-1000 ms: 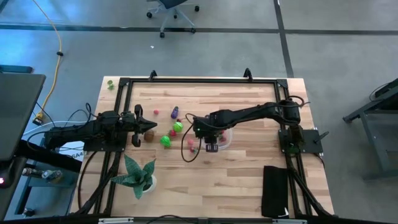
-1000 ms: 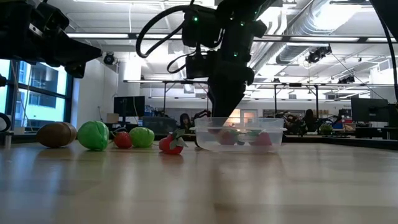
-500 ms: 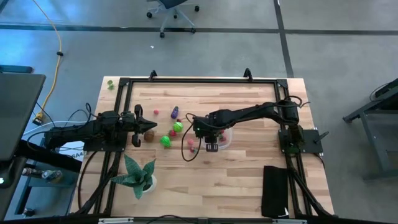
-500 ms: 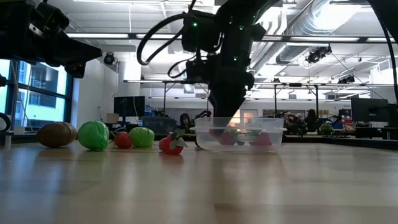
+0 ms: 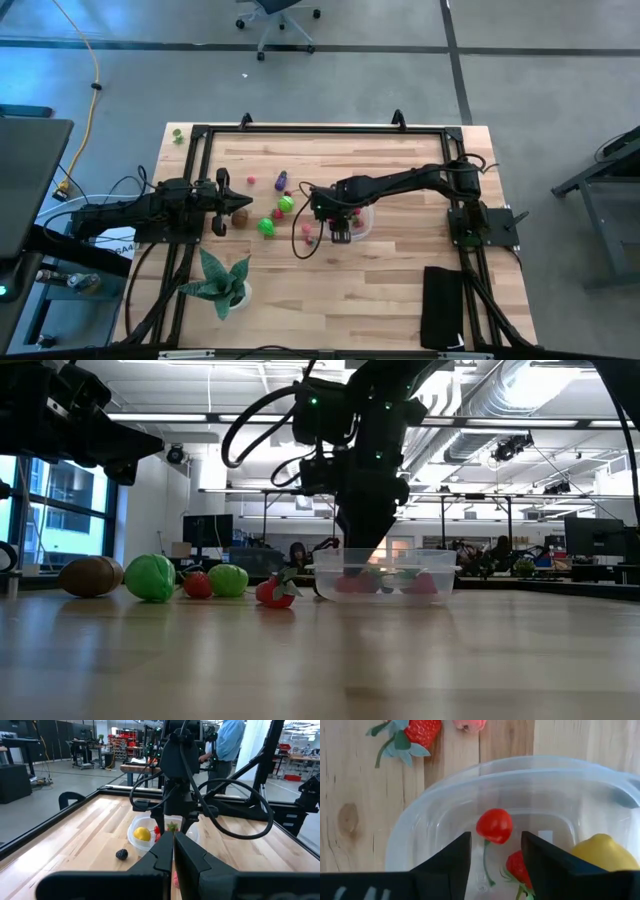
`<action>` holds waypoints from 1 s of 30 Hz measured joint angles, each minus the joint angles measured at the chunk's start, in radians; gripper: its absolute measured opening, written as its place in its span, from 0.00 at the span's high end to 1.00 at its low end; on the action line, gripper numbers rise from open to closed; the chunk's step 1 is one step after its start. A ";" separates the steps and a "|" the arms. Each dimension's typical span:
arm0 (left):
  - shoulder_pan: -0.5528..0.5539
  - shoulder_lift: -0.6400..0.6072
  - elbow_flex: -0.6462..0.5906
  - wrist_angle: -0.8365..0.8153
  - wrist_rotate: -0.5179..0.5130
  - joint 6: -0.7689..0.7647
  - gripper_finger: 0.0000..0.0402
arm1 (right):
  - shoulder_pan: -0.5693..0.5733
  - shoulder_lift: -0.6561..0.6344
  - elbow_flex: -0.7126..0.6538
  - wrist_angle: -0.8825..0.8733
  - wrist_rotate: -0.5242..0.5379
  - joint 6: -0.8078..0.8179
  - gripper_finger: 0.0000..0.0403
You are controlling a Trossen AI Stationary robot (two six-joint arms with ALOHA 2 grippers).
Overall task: Pick and placing Produce into tupperware
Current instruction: Put the blackberry into the transparent container
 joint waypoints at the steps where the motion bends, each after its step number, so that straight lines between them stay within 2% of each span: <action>1: 0.000 0.000 0.000 0.000 0.000 0.000 0.99 | 0.000 0.000 0.002 -0.008 0.000 0.000 0.59; 4: 0.000 0.000 0.000 0.000 0.000 0.000 0.99 | 0.000 -0.014 0.016 -0.052 0.014 0.000 0.59; 10: 0.000 0.000 0.000 0.000 0.000 0.000 0.99 | -0.013 -0.094 0.067 -0.101 0.133 -0.045 0.59; 15: 0.000 0.000 0.000 0.000 0.000 0.000 0.99 | -0.081 -0.150 0.151 -0.086 0.183 -0.076 0.59; 17: 0.000 0.000 0.000 0.000 0.000 0.000 0.99 | -0.136 -0.149 0.198 -0.103 0.149 -0.074 0.59; 22: 0.000 0.000 0.000 0.000 0.000 0.000 0.99 | -0.277 -0.084 0.328 -0.127 -0.060 -0.087 0.59; 27: 0.000 0.000 0.000 0.000 0.000 0.000 0.99 | -0.334 0.043 0.438 -0.222 -0.154 -0.211 0.59; 30: 0.000 0.000 0.000 0.000 0.000 0.000 0.99 | -0.344 0.099 0.456 -0.238 -0.165 -0.254 0.59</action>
